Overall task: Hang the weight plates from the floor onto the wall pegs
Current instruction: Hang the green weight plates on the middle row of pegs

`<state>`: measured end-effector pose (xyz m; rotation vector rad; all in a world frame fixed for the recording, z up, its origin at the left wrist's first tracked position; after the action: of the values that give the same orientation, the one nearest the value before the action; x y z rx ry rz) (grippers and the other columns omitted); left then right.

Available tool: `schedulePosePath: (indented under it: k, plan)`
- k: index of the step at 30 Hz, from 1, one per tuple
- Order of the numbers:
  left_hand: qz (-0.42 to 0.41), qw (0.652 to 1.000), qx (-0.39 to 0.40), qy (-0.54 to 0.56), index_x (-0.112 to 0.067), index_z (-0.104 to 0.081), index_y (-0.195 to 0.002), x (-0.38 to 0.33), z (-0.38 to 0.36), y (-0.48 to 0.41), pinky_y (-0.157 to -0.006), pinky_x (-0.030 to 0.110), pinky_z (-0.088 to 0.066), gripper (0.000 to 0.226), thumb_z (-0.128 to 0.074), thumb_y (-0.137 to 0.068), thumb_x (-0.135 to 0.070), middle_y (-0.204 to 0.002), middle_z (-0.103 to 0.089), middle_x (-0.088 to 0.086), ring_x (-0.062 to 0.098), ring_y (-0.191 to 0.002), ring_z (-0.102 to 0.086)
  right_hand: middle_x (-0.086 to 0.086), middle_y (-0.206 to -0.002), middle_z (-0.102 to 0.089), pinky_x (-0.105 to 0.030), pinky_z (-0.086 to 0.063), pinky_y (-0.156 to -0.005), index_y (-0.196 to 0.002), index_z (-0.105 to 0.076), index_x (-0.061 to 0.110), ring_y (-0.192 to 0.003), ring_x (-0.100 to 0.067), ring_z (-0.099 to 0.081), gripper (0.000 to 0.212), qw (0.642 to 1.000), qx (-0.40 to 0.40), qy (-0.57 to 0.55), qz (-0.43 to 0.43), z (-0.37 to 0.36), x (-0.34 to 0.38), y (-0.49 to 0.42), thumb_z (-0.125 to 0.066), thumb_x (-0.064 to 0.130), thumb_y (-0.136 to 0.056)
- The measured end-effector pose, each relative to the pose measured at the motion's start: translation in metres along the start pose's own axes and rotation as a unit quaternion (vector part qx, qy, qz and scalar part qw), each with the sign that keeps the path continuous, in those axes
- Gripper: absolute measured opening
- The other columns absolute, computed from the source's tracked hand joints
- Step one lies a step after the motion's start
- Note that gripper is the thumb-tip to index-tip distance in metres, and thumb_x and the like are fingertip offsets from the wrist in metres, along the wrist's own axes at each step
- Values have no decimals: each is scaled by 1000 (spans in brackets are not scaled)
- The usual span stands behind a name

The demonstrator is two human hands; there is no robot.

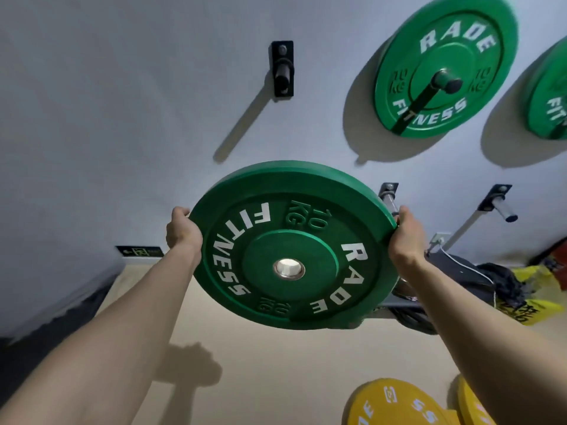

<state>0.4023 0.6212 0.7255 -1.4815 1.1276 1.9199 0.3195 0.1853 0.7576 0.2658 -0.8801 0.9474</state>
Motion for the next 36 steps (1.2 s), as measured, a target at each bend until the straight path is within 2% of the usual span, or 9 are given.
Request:
schedulePosePath:
  k: [3,6,10,12,18,22,26,29,36]
  plan:
    - [-31,1000,0,3,-21,-55,-85,-71,-5,-14,-73,38,-55,32,-31,-93,-41,-93,-64,9,26,-81,-62,-20,-86,-55,-46,-43,-76,-83,-44,8,-78,-32,-49,31,999,1,-53,-12,7,58,-30,-20,23,-96]
    - [-67,998,-12,3,-20,-53,-87,-134,-19,-28,-69,34,-49,32,-29,-96,-39,-89,-60,6,22,-77,-57,-25,-98,-61,-50,-45,-88,-99,-54,0,-93,-42,-57,60,994,-4,-108,-23,11,104,-69,-14,41,-82]
    - [-108,994,-20,11,-19,-53,-83,-216,-50,-53,-84,41,-53,33,-30,-93,-41,-93,-62,8,25,-81,-59,-17,-102,-51,-42,-40,-86,-119,-47,1,-93,-33,-50,34,997,-33,-55,32,10,157,-132,-20,15,-101]
    - [-115,993,-22,20,-19,-57,-88,-253,-71,-69,-88,43,-53,36,-30,-91,-43,-97,-63,8,27,-86,-60,-20,-103,-53,-39,-38,-83,-122,-46,2,-93,-32,-50,32,997,-48,-52,44,6,178,-169,-21,7,-103]
    - [-144,988,-31,45,-20,-50,-75,-334,-150,-126,-76,37,-48,31,-31,-90,-39,-85,-60,2,21,-73,-53,-25,-112,-58,-45,-45,-90,-126,-47,6,-99,-40,-57,41,991,-44,-128,21,-19,231,-288,-17,16,-100]
    - [-138,989,-19,52,-19,-49,-73,-368,-200,-159,-71,35,-47,30,-31,-88,-39,-84,-60,2,22,-70,-52,-17,-117,-54,-41,-42,-88,-139,-46,16,-103,-36,-55,48,985,-43,-166,0,-32,252,-353,-17,25,-102]
    - [-136,989,-14,47,-19,-49,-72,-385,-245,-191,-80,40,-53,30,-30,-82,-41,-90,-64,4,25,-75,-56,-21,-107,-58,-39,-39,-77,-119,-55,4,-90,-32,-54,51,974,-47,-218,-45,-46,255,-397,-21,37,-100]
    - [-127,991,3,38,-19,-48,-71,-387,-276,-216,-75,38,-51,30,-30,-85,-40,-88,-63,3,24,-72,-55,-19,-95,-57,-36,-36,-69,-96,-55,4,-76,-27,-48,52,967,-56,-235,-78,-63,253,-426,-25,46,-98]
    - [-113,993,13,12,-18,-46,-70,-379,-317,-260,-72,38,-50,30,-29,-83,-40,-84,-61,4,24,-70,-54,-19,-95,-59,-38,-40,-74,-102,-55,6,-81,-29,-53,50,968,-43,-226,-98,-103,244,-465,-26,47,-98]
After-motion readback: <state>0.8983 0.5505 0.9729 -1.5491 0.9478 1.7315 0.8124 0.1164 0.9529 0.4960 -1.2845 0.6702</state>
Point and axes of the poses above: each hand's wrist, its own y-axis away from the middle knuckle, its own z-axis out of the back of the hand, x = y × z, the point moved 6 cm from there along -y, towards the middle knuckle
